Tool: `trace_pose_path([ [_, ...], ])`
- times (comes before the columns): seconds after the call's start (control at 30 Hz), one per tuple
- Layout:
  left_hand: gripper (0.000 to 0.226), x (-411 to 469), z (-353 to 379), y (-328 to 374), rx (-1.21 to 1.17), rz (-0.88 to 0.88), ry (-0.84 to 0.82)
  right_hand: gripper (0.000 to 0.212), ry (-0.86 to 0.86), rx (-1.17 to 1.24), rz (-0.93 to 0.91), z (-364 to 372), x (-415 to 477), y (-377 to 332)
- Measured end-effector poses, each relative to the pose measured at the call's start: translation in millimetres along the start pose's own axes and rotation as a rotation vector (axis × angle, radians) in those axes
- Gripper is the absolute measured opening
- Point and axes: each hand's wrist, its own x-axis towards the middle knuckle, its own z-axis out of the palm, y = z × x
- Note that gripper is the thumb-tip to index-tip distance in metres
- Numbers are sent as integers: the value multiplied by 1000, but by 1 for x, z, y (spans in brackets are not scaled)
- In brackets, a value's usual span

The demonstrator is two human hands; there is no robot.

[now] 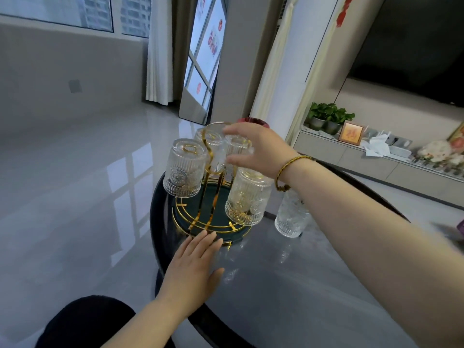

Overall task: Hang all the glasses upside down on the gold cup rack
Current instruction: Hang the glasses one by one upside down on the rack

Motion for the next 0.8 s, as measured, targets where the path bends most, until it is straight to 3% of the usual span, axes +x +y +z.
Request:
trace_pose_path([
  [0.13,63,4,0,30,-56,122,-59,38,254,94,68,-4,-52,25],
  [0.33,53,10,15,56,-151,96,-254,23,510,112,229,28,-128,75],
  [0.5,50,9,30,53,-170,48,-275,55,561,310,639,68,-155,124],
  [0.6,49,10,30,55,-168,50,-281,88,458,475,863,92,-155,146],
  [0.67,48,11,31,54,-162,46,-284,101,364,504,921,107,-150,154],
  [0.8,47,12,32,53,-169,45,-288,102,297,370,922,121,-133,163],
])
